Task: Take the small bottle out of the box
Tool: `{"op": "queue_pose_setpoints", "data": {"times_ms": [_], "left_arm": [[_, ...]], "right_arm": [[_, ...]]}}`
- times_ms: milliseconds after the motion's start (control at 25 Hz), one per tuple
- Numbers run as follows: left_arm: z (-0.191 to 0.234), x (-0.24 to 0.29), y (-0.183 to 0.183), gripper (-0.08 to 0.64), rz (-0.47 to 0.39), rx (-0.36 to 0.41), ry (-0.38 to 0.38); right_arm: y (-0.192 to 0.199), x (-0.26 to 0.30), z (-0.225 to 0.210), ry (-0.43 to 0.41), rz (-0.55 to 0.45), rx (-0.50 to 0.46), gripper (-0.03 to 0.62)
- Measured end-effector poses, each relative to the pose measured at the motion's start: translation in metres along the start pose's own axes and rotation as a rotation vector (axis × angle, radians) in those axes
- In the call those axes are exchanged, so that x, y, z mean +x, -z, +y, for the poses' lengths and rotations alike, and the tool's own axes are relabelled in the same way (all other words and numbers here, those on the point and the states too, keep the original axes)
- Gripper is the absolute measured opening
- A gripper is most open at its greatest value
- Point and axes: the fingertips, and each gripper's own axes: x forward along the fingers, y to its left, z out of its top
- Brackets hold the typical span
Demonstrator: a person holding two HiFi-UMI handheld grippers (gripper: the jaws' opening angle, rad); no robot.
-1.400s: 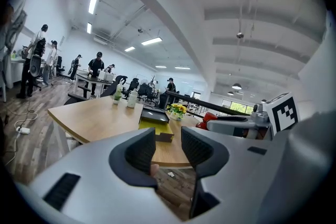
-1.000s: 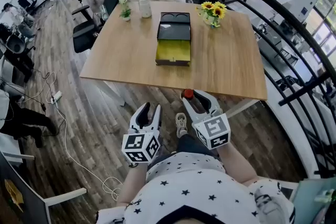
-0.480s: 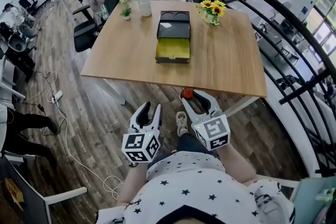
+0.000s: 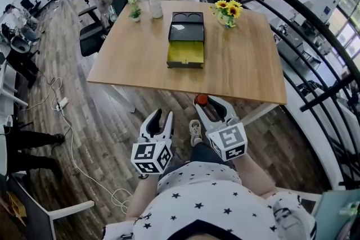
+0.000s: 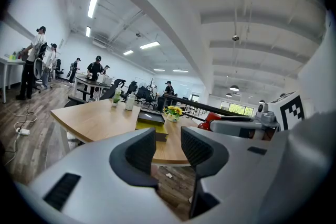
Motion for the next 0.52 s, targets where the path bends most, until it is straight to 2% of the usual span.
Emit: {"op": "queue_pose_setpoints", "data": {"times_ms": [520], "left_arm": [[0.0050,0.0036,-0.0007,0.144,0.010,-0.003,0.004]], "right_arm": [[-0.0039,0.0058,-0.0001,0.001,0.000,0.000,0.140]]}}
